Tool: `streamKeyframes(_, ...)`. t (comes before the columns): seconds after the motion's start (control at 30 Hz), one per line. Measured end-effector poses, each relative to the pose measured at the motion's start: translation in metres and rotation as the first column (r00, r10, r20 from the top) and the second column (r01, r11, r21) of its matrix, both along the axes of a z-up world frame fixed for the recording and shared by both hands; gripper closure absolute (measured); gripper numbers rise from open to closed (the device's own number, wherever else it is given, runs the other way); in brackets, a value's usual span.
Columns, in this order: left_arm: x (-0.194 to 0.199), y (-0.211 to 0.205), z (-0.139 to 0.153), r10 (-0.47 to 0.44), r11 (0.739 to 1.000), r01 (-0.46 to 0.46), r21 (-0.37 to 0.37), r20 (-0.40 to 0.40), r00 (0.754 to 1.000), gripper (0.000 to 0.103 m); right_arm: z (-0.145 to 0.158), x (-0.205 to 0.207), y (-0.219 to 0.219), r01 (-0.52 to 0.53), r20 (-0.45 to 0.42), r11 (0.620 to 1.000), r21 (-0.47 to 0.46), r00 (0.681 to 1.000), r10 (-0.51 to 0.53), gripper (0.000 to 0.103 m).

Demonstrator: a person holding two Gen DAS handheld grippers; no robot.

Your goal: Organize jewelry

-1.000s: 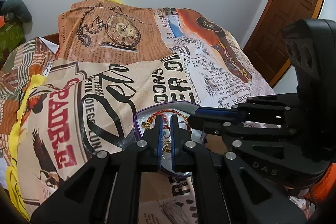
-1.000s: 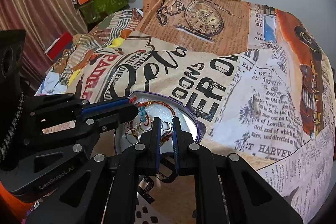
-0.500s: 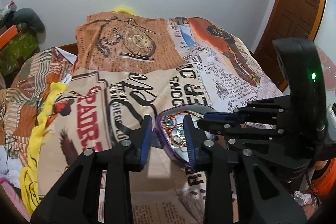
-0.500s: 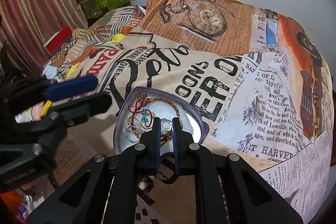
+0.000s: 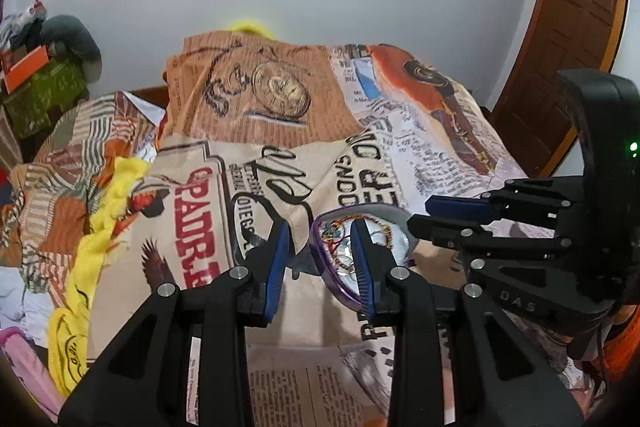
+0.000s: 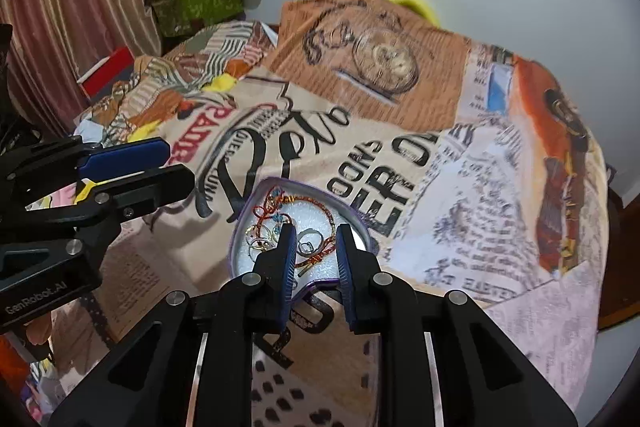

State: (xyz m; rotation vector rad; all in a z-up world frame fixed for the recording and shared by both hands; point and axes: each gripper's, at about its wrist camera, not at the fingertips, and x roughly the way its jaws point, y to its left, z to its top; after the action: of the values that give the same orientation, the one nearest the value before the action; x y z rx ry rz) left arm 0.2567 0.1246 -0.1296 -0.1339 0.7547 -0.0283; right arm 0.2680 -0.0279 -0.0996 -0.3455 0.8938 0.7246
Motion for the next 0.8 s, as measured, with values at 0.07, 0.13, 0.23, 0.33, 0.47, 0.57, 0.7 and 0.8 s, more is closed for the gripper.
streamKeyframes(0.07, -0.007, -0.004, 0.012, -0.004, 1.000, 0.004, 0.002, 0.023, 1.000, 0.072, 0.015, -0.008, -0.006, 0.008, 0.028, 1.000, 0.014, 1.000, -0.008, 0.085)
streamKeyframes(0.13, -0.017, -0.007, 0.027, -0.008, 1.000, 0.008, 0.003, 0.052, 0.999, 0.072, 0.029, -0.016, -0.010, 0.014, 0.055, 1.000, 0.027, 0.998, -0.016, 0.085)
streamKeyframes(0.23, -0.036, -0.014, 0.056, -0.009, 1.000, 0.009, 0.008, 0.113, 0.994, 0.072, 0.057, -0.033, -0.023, 0.031, 0.115, 0.998, 0.062, 0.993, -0.037, 0.085)
streamKeyframes(0.33, -0.058, -0.022, 0.084, -0.012, 1.000, 0.010, 0.013, 0.180, 0.984, 0.072, 0.093, -0.057, -0.040, 0.051, 0.185, 0.992, 0.119, 0.980, -0.072, 0.085)
streamKeyframes(0.47, -0.102, -0.039, 0.127, -0.009, 0.999, -0.008, 0.054, 0.307, 0.952, 0.072, 0.141, -0.098, -0.065, 0.056, 0.288, 0.975, 0.215, 0.950, -0.118, 0.085)
streamKeyframes(0.57, -0.141, -0.053, 0.155, -0.005, 0.996, -0.030, 0.079, 0.413, 0.911, 0.069, 0.170, -0.129, -0.080, 0.046, 0.347, 0.954, 0.295, 0.926, -0.152, 0.085)
streamKeyframes(0.7, -0.192, -0.073, 0.180, 0.004, 0.994, -0.060, 0.087, 0.535, 0.845, 0.055, 0.196, -0.172, -0.099, 0.034, 0.415, 0.921, 0.387, 0.886, -0.208, 0.085)
streamKeyframes(0.8, -0.223, -0.084, 0.187, 0.020, 0.993, -0.083, 0.079, 0.597, 0.802, 0.035, 0.203, -0.201, -0.109, 0.034, 0.456, 0.902, 0.430, 0.854, -0.249, 0.085)
